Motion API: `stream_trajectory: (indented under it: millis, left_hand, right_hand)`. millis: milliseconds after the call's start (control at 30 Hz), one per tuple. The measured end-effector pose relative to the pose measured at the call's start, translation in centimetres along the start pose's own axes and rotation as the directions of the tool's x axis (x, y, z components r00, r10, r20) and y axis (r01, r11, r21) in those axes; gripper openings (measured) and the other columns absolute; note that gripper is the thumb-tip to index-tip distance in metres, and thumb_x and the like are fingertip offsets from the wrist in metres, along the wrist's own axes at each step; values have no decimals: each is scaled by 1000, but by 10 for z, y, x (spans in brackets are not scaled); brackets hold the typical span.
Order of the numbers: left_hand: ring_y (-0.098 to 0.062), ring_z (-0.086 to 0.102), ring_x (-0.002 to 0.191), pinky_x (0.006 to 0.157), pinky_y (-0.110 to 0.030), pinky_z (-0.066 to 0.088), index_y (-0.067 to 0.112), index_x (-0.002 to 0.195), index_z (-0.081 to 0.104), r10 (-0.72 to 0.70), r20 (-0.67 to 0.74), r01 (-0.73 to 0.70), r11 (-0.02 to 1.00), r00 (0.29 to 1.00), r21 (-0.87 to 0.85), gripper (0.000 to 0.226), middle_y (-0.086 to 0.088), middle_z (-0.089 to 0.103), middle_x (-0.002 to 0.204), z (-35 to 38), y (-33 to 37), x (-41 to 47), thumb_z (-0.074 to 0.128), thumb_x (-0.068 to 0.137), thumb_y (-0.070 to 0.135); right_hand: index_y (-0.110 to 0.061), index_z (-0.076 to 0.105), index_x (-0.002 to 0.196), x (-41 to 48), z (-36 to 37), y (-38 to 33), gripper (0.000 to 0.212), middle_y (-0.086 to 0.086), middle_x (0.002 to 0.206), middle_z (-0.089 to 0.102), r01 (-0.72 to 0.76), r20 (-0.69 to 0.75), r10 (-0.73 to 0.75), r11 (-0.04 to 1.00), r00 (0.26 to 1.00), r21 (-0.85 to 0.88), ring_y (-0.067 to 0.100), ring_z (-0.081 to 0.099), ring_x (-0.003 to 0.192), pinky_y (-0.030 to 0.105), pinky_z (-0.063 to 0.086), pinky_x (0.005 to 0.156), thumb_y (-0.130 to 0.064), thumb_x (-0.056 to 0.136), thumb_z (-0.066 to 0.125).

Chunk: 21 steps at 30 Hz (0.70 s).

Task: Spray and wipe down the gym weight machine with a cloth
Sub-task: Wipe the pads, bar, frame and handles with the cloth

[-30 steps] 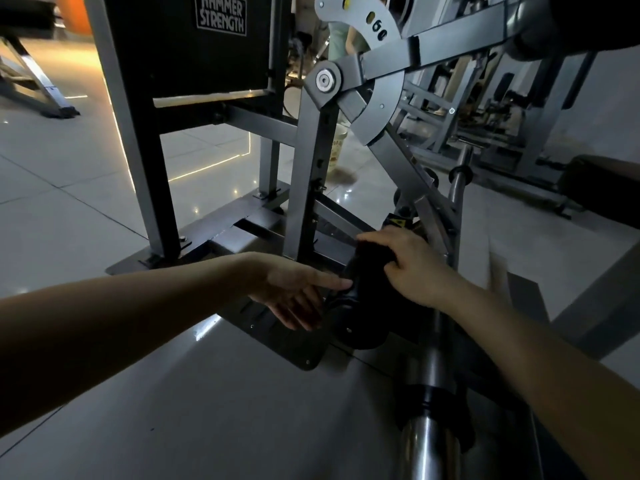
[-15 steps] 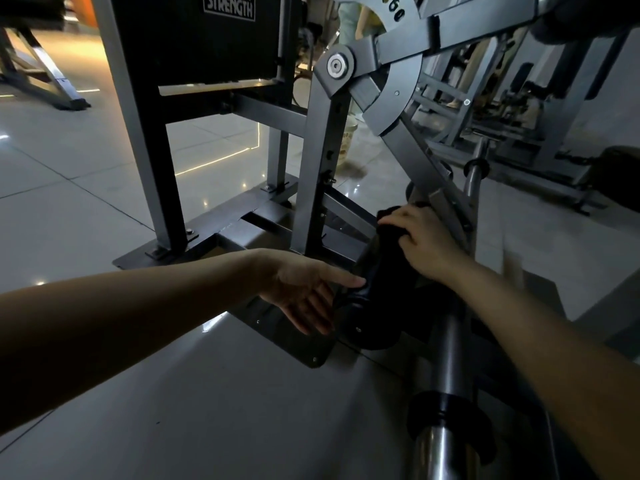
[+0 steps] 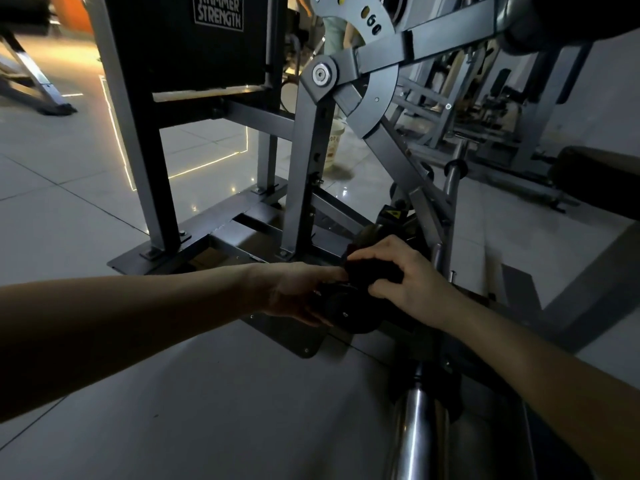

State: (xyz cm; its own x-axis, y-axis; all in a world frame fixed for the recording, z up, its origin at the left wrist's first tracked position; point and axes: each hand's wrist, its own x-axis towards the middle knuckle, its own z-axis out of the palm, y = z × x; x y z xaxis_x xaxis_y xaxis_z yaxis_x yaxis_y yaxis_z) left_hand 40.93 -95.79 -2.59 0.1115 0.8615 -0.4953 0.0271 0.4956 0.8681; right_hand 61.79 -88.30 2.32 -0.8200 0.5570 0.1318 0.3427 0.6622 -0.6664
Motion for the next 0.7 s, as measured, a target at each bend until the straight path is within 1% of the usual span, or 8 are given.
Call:
stream_trajectory:
  millis: [67, 133, 200, 333, 467, 533, 600, 700]
  left_hand:
    - [-27, 72, 105, 102, -41, 53, 15, 124, 62, 7, -122, 11, 989, 993, 147, 50, -11, 72, 115, 10, 10, 2, 65, 92, 54]
    - [-20, 73, 79, 80, -31, 56, 16, 110, 66, 67, -270, 38, 929, 961, 369, 49, -4, 76, 88, 20, 20, 8, 65, 89, 61]
    - [-15, 67, 64, 66, -26, 53, 19, 95, 66, 112, -320, 72, 856, 941, 513, 49, 1, 71, 69, 25, 24, 12, 63, 87, 67]
    - [-21, 74, 99, 99, -46, 56, 21, 120, 68, 32, -122, 13, 935, 992, 354, 63, -3, 77, 107, 5, 21, -1, 75, 78, 68]
    - [-29, 61, 125, 112, -58, 42, 23, 139, 53, -103, 91, 88, 984, 991, 153, 62, -7, 64, 135, -9, 3, -5, 62, 90, 59]
    - [-35, 60, 127, 113, -61, 39, 25, 135, 55, -103, 197, 95, 994, 975, 49, 57, -10, 64, 137, -6, -7, 1, 59, 91, 61]
    - [-35, 63, 125, 111, -56, 41, 26, 137, 54, -80, 208, 80, 997, 975, 11, 57, -9, 66, 136, -1, -10, 7, 60, 91, 59]
    - [-32, 68, 118, 108, -50, 47, 25, 131, 57, -83, 71, 79, 995, 994, 55, 59, -7, 71, 128, 4, -4, 7, 68, 84, 57]
  right_hand:
    - [-34, 68, 120, -4, -5, 5, 46, -5, 112, 53, -20, -16, 19, 1000, 1000, -5, 3, 57, 99, 14, 49, 82, -2, 87, 68]
    - [-35, 69, 114, -6, -13, 7, 44, -4, 107, 59, -75, -46, 74, 997, 996, -6, 4, 61, 91, 13, 49, 76, 0, 87, 67]
    - [-36, 70, 106, -5, -21, 8, 42, -4, 102, 68, -149, -49, 151, 988, 987, 39, 5, 66, 86, 14, 49, 73, 1, 87, 66]
    - [-37, 71, 105, 10, -24, 14, 37, -2, 97, 72, -233, -88, 243, 966, 966, 110, 8, 70, 79, 20, 53, 68, -4, 91, 62]
    - [-21, 57, 140, 46, -29, 36, 49, 6, 129, 62, -246, -376, 240, 969, 895, 34, 21, 59, 117, 23, 43, 94, -4, 94, 62]
    - [-20, 50, 146, 63, -29, 44, 54, 7, 135, 57, -248, -337, 240, 968, 910, 20, 24, 54, 127, 25, 40, 100, -9, 95, 65]
    - [-20, 54, 144, 70, -25, 49, 50, 8, 133, 56, -230, -243, 210, 972, 947, -57, 27, 54, 127, 27, 41, 102, -11, 95, 65]
    - [-20, 61, 137, 67, -20, 49, 44, 6, 126, 52, -198, -235, 146, 956, 961, -215, 25, 52, 123, 23, 37, 97, -7, 95, 62]
